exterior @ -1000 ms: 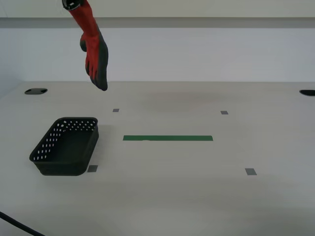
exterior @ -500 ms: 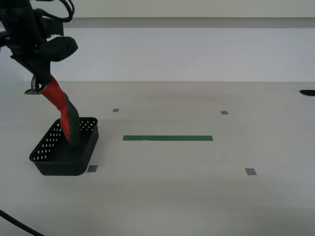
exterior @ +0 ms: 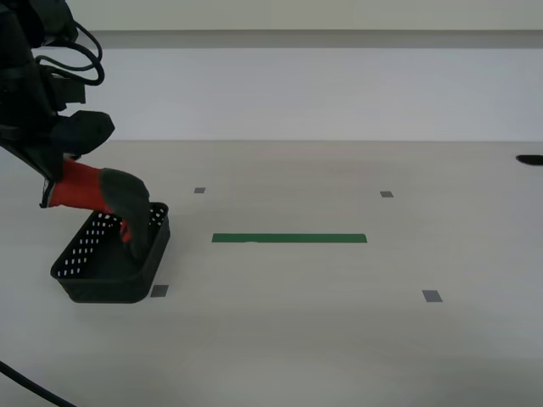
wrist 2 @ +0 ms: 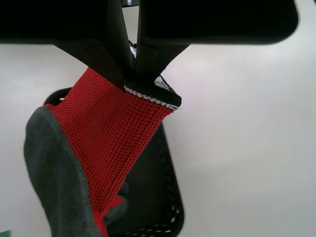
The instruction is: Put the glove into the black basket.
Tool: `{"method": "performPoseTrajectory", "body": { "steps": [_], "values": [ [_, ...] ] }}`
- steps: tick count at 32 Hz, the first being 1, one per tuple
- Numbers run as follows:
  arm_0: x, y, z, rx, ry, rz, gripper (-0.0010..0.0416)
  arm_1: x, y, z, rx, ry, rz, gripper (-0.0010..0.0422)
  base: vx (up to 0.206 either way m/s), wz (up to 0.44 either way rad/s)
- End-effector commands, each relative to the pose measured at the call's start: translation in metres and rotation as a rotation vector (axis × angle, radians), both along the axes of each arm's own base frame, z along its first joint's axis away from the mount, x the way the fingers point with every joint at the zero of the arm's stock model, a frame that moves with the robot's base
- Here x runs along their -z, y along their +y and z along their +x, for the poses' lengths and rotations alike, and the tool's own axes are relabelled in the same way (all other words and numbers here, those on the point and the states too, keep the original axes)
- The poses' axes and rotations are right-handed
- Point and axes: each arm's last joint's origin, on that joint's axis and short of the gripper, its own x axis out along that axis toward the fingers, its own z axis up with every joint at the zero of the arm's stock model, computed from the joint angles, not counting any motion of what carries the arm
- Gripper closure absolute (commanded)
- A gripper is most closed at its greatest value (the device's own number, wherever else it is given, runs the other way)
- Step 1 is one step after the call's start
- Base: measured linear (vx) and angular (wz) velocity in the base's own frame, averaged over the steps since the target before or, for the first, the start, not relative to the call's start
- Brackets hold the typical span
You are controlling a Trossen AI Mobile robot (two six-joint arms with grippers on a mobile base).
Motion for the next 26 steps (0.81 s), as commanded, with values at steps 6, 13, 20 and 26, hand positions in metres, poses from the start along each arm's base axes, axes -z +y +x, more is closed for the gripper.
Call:
{"method": "performPoseTrajectory", "body": {
  "steps": [6,13,20,26],
  "values": [
    [0.000,0.000,0.000,0.000,-0.002,0.000,0.0405,0.015,0.005,0.003,-0.032,0.052,0.004,0.0412,0.000,0.000],
    [0.000,0.000,0.000,-0.001,-0.002,0.000,0.0405,0.019,0.004,0.007,-0.074,0.035,-0.027,0.0391,0.000,0.000],
    [0.000,0.000,0.000,-0.001,-0.002,0.000,0.0405,0.017,0.003,0.009,-0.094,0.029,-0.057,0.0255,0.000,0.000],
    [0.000,0.000,0.000,-0.001,-0.002,0.000,0.0405,0.008,0.003,0.008,-0.100,0.103,-0.050,0.0237,0.000,0.000]
  ]
}}
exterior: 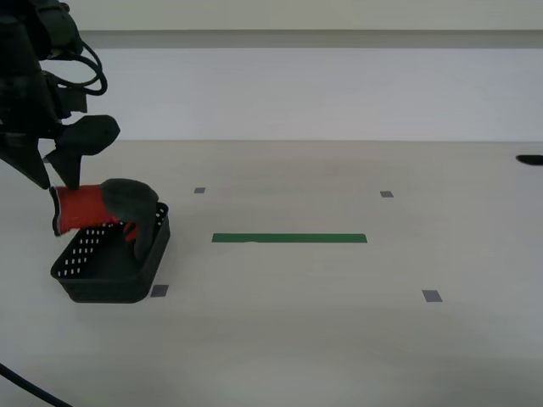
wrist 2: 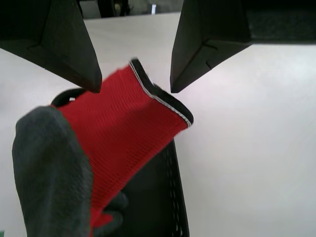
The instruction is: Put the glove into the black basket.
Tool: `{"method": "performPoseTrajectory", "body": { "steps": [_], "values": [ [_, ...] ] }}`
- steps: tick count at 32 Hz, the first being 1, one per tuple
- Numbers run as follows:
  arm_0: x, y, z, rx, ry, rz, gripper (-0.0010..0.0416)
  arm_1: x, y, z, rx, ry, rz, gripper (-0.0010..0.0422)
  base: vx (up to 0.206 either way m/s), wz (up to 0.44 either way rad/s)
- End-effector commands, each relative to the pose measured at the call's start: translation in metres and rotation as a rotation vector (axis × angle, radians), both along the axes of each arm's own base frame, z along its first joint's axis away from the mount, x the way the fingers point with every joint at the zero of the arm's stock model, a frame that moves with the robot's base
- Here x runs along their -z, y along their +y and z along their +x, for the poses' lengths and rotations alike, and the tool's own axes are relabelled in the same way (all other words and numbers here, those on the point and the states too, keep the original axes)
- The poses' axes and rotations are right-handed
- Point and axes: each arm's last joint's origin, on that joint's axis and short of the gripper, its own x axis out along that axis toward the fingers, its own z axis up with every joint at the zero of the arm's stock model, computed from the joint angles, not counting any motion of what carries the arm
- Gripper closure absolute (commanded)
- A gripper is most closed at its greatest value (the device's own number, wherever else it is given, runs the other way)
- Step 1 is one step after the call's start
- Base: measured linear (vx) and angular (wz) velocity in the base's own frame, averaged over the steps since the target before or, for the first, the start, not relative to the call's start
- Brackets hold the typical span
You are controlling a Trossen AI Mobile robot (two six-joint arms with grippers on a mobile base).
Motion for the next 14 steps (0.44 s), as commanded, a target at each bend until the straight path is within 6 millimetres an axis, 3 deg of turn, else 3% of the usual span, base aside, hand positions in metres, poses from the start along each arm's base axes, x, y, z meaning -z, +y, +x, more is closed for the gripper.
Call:
{"method": "performPoseTrajectory", "body": {
  "steps": [1,14],
  "values": [
    [-0.0005,-0.0001,0.0001,0.001,-0.003,0.000,0.0405,-0.0056,-0.0003,-0.0004,-0.001,0.034,0.000,0.0247,0.000,0.000],
    [-0.0005,-0.0001,0.0001,0.001,-0.003,0.000,0.0405,-0.0095,-0.0009,0.0026,0.000,0.021,-0.001,0.0403,0.000,0.000]
  ]
}}
